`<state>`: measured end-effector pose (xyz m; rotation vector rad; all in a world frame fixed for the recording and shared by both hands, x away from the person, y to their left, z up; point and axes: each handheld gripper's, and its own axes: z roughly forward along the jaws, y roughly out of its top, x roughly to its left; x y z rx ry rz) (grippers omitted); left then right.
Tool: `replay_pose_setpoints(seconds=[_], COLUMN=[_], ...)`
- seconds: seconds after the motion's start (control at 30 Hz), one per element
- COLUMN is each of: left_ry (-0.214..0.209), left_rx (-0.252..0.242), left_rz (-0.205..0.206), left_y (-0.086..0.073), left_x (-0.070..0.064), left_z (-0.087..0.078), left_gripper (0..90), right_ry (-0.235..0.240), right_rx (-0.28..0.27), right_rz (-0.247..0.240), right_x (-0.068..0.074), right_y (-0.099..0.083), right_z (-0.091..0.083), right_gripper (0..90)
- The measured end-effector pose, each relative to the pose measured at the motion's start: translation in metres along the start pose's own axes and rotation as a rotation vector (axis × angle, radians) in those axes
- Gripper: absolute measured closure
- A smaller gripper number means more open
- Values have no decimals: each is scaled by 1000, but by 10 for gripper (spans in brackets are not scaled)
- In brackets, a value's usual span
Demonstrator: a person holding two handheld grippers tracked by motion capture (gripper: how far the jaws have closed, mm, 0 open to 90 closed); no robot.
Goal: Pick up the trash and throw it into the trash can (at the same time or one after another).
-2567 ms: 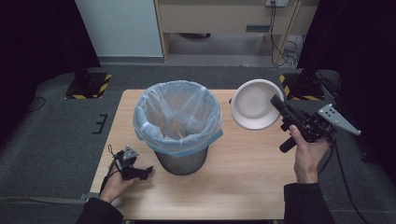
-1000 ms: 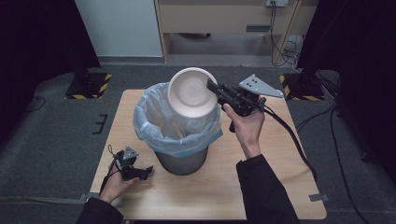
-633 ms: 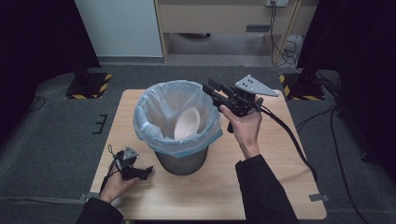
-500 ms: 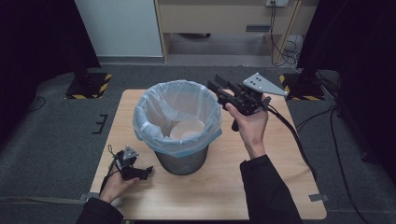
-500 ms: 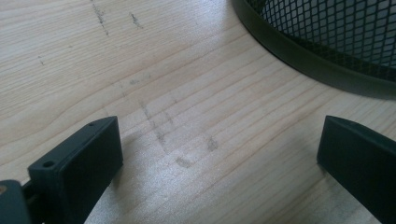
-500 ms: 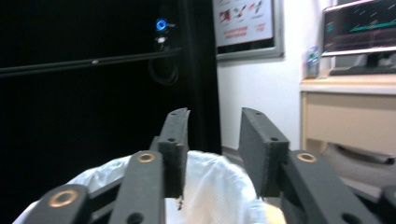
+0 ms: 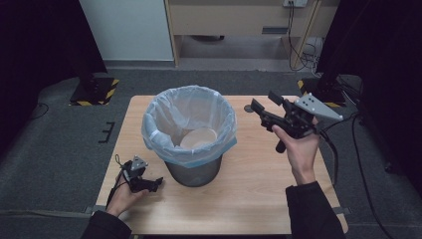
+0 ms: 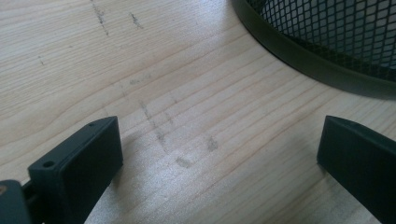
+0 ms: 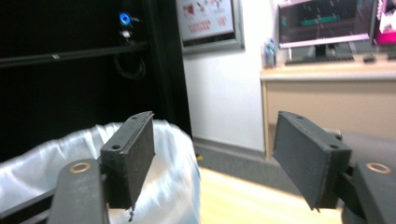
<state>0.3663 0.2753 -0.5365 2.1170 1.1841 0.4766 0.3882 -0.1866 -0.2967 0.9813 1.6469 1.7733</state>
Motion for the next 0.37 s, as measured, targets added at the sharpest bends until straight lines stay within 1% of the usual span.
replay_pose_setpoints(seconds=[0.03, 0.07, 0.17, 0.23, 0.27, 0.3, 0.37], left_ry=[0, 0, 0, 0, 0, 0, 0], left_rx=[1, 0, 0, 0, 0, 0, 0], left_rz=[1, 1, 1, 0, 1, 0, 0], left_y=[0, 0, 0, 0, 0, 0, 0], left_x=[0, 0, 0, 0, 0, 0, 0], left_z=[0, 0, 0, 0, 0, 0, 0], left_gripper=[0, 0, 0, 0, 0, 0, 0], right_ry=[-6, -18, -41, -70, -85, -98, -131], right_rx=[10, 45, 126, 216, 245, 266, 362], right_rz=[6, 10, 16, 26, 29, 34, 32], right_x=[-3, -9, -20, -32, -38, -42, -55], right_y=[-6, -22, -54, -89, -102, -111, -135], right_z=[-3, -10, -22, -32, -36, -38, -42], right_gripper=[274, 262, 247, 236, 237, 239, 238])
